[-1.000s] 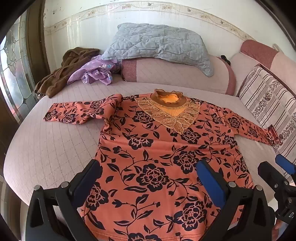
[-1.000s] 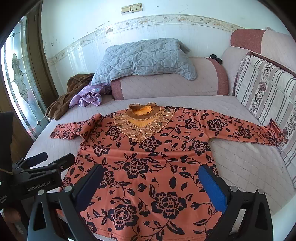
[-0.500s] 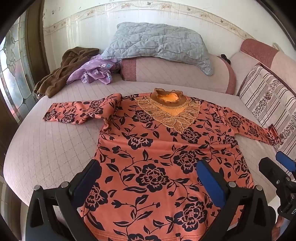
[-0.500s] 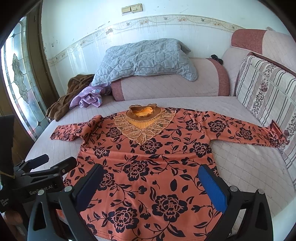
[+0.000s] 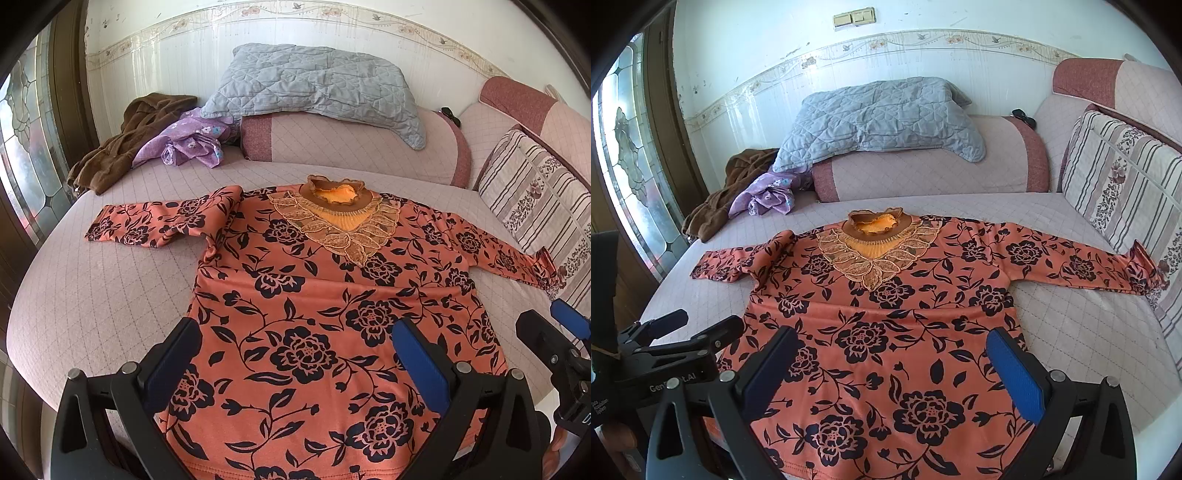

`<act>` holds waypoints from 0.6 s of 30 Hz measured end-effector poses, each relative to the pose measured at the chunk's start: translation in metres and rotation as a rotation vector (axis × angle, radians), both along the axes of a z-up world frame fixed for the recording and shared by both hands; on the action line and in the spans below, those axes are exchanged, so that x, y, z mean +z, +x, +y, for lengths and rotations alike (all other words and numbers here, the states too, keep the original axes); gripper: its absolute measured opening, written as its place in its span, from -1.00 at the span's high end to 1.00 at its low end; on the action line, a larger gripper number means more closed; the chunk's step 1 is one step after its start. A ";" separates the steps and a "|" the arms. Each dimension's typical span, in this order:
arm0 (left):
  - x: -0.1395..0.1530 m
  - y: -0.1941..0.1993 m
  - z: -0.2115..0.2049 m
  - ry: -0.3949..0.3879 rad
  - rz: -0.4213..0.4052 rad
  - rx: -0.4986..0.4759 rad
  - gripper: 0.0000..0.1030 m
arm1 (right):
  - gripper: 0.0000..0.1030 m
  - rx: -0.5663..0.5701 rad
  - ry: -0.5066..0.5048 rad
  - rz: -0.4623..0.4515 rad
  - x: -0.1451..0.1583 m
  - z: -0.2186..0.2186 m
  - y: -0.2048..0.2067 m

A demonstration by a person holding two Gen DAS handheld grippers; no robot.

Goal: Fold small clothes

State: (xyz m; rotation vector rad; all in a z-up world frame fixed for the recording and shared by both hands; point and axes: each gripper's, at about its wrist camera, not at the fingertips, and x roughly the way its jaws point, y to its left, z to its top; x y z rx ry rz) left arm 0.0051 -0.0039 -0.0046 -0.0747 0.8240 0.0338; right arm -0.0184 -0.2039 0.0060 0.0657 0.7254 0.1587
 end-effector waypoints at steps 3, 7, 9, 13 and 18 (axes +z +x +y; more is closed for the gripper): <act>0.000 0.000 0.000 -0.001 0.001 0.000 -1.00 | -1.00 0.001 -0.001 -0.001 0.000 -0.001 0.000; 0.000 0.000 0.001 -0.001 0.003 -0.003 -1.00 | -1.00 0.001 -0.002 -0.002 -0.001 -0.001 0.001; 0.000 0.001 0.001 -0.002 0.004 -0.004 -1.00 | -1.00 -0.002 0.006 0.010 -0.001 -0.002 0.001; -0.001 0.001 0.000 -0.002 0.002 -0.005 -1.00 | -1.00 -0.003 0.008 0.019 -0.002 -0.003 0.002; -0.014 0.007 0.010 -0.015 0.040 0.007 -1.00 | -1.00 -0.007 0.047 0.056 -0.007 -0.011 0.006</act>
